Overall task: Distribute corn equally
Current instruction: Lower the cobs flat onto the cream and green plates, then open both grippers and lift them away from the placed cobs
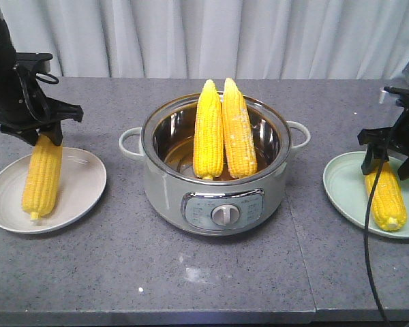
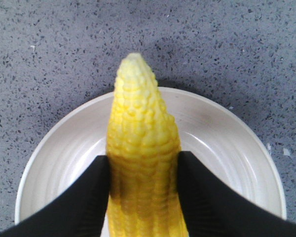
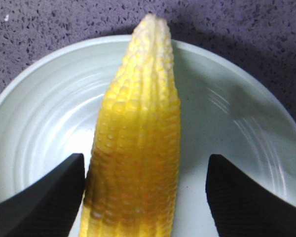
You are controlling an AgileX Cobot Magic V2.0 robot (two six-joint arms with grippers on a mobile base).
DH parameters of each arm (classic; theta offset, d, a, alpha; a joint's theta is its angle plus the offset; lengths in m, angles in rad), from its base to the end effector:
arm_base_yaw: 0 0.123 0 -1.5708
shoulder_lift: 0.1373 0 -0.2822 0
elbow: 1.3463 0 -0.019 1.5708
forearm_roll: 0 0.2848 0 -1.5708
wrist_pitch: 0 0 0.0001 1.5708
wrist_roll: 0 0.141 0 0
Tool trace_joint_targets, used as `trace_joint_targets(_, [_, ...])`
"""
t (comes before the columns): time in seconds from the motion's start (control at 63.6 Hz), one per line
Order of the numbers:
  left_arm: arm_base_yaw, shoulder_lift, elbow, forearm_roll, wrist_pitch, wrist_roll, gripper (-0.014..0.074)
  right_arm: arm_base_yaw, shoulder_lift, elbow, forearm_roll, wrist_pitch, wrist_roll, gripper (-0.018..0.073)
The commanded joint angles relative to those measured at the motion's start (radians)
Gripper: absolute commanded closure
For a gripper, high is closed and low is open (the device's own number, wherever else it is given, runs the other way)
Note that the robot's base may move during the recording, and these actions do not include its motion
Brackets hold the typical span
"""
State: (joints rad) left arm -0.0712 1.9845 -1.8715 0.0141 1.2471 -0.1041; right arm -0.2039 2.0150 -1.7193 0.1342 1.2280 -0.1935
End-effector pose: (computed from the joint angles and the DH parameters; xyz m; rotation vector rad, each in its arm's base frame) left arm 0.4732 -0.0319 0.2403 -0.0433 2.8432 -0.0175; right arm 0.4507 -0.0751 0.1799 0.0701 2.9801 0.1498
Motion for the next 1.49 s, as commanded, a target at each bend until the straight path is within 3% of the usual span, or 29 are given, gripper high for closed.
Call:
trace_joint_targets(0.0, [-0.002,-0.055,-0.027,-0.008,0.005,0.000,0.0269,-0.006,-0.055,-0.027,-0.003,-0.001,0.001,0.0050])
trace_joint_targets(0.44, [-0.002,-0.055,-0.027,-0.014,0.005,0.001,0.0265,-0.006,-0.074,-0.027,-0.050,-0.020,0.036,0.0050])
trace_joint_targets(0.802, [-0.002,-0.055,-0.027,-0.014,0.005,0.002,0.0137,-0.006,-0.099,-0.027,-0.046,-0.030,0.038,0.0050])
trace_joint_targets(1.054, [-0.002,-0.058,-0.027,-0.014,0.005,0.021,0.0133,-0.006,-0.121,-0.027,-0.043,-0.048,0.038,0.0050])
trace_joint_targets(1.289, [-0.002,-0.068,-0.027,-0.014,0.005,0.021,0.0133,-0.006,-0.178,-0.027,0.001,-0.097,0.022,0.0050])
trace_joint_targets(1.478, [-0.002,-0.102,-0.028,-0.014,0.005,0.027,0.0135,-0.006,-0.263,-0.027,0.112,-0.138,-0.029,0.0050])
